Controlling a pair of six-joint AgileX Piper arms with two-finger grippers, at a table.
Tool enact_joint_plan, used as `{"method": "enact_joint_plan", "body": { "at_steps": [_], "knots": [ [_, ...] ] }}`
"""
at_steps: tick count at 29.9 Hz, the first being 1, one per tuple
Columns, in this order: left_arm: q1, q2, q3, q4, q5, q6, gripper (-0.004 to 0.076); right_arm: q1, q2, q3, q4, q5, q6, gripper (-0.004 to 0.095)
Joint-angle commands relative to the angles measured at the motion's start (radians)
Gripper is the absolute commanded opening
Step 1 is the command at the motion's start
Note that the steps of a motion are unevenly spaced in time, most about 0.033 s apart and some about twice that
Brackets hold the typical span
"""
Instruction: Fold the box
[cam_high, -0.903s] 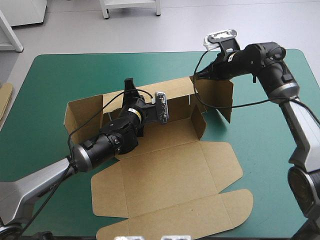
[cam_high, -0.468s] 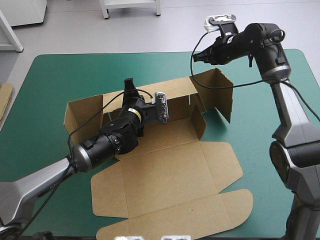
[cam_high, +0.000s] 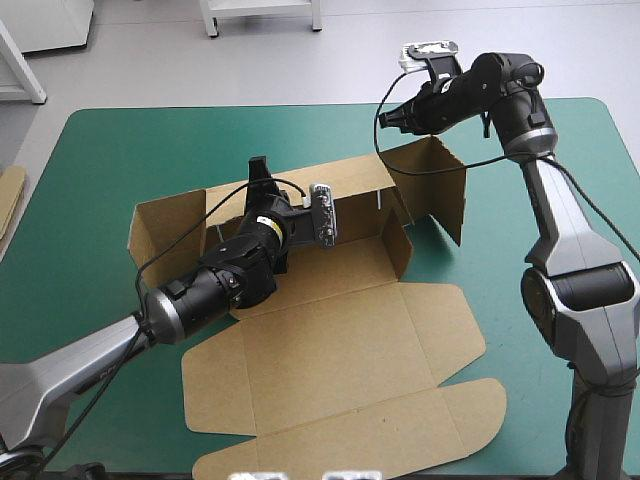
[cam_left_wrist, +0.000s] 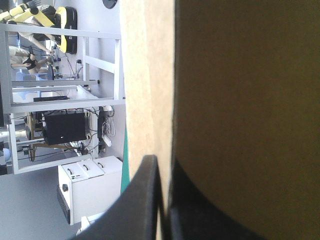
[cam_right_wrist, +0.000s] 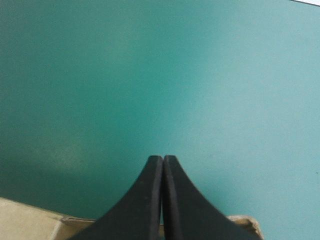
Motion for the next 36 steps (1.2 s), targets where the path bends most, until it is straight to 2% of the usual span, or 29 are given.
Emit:
{"method": "enact_joint_plan", "body": {
  "at_steps": [1, 7, 21, 36],
  "knots": [
    [-0.003, -0.031, -0.013, -0.037, -0.011, -0.019, -0.0008, -0.005, -0.047, -0.036, 0.009, -0.032, -0.004, 0.0000],
    [-0.003, -0.031, -0.013, -0.037, -0.014, -0.022, -0.0008, -0.005, -0.045, -0.034, -0.034, 0.020, -0.004, 0.0000],
    [-0.003, -0.031, -0.013, -0.037, -0.014, -0.031, -0.0008, -0.001, -0.062, -0.005, -0.025, 0.069, 0.007, 0.0000],
    [-0.003, -0.031, -0.013, -0.037, -0.022, -0.034, -0.0009, -0.001, -0.209, 0.238, -0.029, 0.069, -0.002, 0.0000]
  ]
}}
